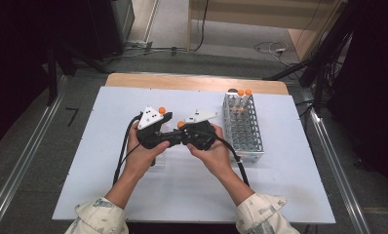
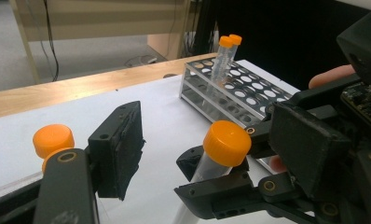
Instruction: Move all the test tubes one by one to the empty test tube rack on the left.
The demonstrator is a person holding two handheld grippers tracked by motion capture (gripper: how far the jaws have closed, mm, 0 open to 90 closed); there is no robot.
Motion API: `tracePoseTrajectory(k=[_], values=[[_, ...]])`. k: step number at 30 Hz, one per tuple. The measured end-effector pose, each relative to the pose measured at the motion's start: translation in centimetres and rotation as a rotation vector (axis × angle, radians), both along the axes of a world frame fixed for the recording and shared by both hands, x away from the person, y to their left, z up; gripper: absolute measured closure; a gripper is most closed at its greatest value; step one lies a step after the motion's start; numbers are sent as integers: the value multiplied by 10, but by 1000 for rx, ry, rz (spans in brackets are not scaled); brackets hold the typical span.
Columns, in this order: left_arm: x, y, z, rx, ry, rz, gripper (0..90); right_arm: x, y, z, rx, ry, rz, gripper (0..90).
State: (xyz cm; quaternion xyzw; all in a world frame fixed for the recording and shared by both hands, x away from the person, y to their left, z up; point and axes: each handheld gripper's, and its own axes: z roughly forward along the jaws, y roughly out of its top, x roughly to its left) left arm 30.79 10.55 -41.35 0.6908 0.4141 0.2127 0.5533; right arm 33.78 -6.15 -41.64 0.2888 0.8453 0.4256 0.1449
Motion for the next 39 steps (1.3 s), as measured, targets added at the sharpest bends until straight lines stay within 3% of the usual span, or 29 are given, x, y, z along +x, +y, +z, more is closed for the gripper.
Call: tracePoseTrajectory(k=[10, 19, 31, 39], values=[[0, -2, -2, 19, -5, -11, 327, -1, 0, 0, 4, 5, 6, 720], [-1, -2, -2, 23, -16, -41, 584, -3, 1, 1, 5, 1, 14, 721], [-2, -3, -3, 33, -11, -68, 687, -3, 2, 0, 6, 6, 13, 720], [-2, -3, -3, 29, -17, -71, 700, -3, 1, 1, 12, 8, 17, 718]])
